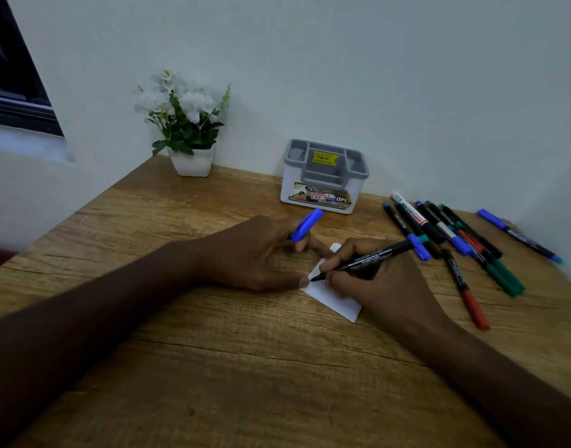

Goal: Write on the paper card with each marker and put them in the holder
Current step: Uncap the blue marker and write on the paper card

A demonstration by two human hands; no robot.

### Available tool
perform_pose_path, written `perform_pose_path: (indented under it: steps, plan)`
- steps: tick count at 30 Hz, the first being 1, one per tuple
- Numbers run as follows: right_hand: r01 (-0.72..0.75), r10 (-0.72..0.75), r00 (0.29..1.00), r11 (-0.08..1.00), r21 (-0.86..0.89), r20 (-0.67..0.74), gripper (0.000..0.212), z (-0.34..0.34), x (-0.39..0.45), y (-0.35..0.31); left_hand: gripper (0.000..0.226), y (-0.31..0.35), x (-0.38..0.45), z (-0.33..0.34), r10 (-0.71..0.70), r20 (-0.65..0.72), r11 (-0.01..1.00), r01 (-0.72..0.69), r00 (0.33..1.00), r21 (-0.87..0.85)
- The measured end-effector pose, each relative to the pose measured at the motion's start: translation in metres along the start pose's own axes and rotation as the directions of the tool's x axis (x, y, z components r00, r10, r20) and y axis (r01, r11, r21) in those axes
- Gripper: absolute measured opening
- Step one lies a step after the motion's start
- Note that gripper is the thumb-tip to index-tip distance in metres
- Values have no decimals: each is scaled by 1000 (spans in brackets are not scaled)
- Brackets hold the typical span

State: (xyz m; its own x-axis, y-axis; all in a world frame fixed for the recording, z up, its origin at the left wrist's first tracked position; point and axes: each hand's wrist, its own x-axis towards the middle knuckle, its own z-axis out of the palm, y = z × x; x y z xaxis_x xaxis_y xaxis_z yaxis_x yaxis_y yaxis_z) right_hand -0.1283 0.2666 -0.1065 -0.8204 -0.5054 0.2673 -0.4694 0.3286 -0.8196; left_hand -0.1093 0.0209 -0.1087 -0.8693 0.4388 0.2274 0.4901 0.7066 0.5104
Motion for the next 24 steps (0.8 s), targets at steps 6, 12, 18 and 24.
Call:
perform_pose_path:
  steps: [6, 12, 18, 24]
  plan:
    - [-23, 23, 1000, 1000, -7, -13, 13, 1, 0, -1, 31, -3, -3, -2, -53, 58, 997, 49, 997, 66]
    - [18, -17, 1000, 998, -54, 17, 9, 3, -1, -2, 47, -3, -3, -2, -93, 64, 996, 92, 994, 17]
    - [57, -56, 998, 997, -54, 11, 10, 2, 1, -1, 48, -5, -3, -1, -105, 51, 994, 105, 993, 9]
    - [63, -62, 998, 997, -43, 32, 11, 2, -1, -1, 50, -1, -3, -2, -116, 59, 993, 114, 992, 28]
